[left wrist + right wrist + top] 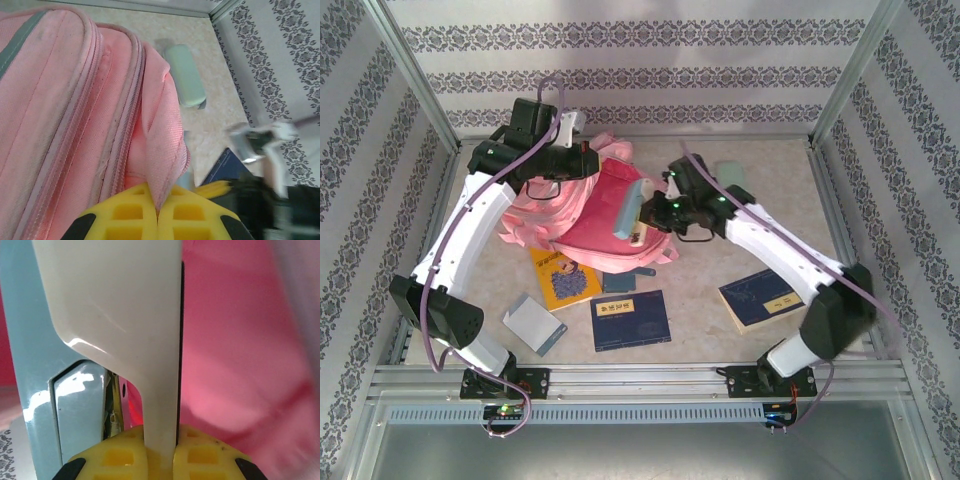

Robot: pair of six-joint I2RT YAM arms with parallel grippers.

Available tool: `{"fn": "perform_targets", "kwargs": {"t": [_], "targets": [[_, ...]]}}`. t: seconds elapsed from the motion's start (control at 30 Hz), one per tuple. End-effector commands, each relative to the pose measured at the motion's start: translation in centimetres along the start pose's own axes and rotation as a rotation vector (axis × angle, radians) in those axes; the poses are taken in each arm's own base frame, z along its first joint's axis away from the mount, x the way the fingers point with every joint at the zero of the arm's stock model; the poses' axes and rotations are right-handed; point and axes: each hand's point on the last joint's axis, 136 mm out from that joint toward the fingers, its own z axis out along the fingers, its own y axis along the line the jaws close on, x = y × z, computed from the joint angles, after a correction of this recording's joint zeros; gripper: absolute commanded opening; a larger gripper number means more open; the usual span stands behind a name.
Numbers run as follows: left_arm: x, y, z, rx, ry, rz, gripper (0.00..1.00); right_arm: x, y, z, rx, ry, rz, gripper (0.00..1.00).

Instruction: Pack the student bag

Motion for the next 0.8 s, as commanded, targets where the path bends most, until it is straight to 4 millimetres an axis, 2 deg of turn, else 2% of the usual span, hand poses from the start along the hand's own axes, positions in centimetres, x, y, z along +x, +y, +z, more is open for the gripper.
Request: {"fn": "perform_targets", "kwargs": {"t": [0.0,0.17,0.3,0.37,0.47,0.5,0.53,0.57,0.6,0.7,0.77], "targets": [[-2.9,-3.9,-3.0,0.131,-0.111,0.059,0.00,-2.3,3.0,2.3,-0.086,-0.007,0.034,0.00],[-2.9,-4.4,-2.9,0.151,-0.107,0.055,0.00,-6.4,3.1,6.9,-0.037,-0.056,0.153,0.00],[-3.0,-4.7,-2.7,0.163,-0.110,0.052,0.00,-8.8,2.7,10.4,0.012,-0.095,0.284,0.00],[-3.2,-4.9,-2.7,0.172,-0.111,0.047,0.00,-9.7,1.8,11.9,0.073,-0.133,0.378,0.00],[-3.3,-5.1,-2.3,0.188,-0.108,0.037,0.00,-11.4,1.1,13.1,0.124,-0.246,0.496,0.00],[-3.4,-5.2,-2.2,0.192,-0.108,0.036,0.00,-11.9,0.9,13.2,0.135,-0.287,0.527,0.15],[-3.4,-5.2,-2.0,0.196,-0.106,0.035,0.00,-12.9,1.4,13.7,0.102,-0.342,0.540,0.48],[-3.5,-5.1,-1.8,0.194,-0.103,0.034,0.00,-13.9,2.3,14.0,0.061,-0.383,0.540,0.73],[-3.4,-5.0,-1.7,0.194,-0.100,0.035,0.00,-14.4,3.0,14.2,0.040,-0.398,0.546,0.83],[-3.7,-4.9,-1.2,0.190,-0.098,0.035,0.00,-15.1,6.0,14.7,-0.006,-0.381,0.465,0.87],[-4.1,-4.9,-1.1,0.192,-0.105,0.039,0.00,-14.8,6.6,15.0,-0.035,-0.342,0.422,0.87]]}}
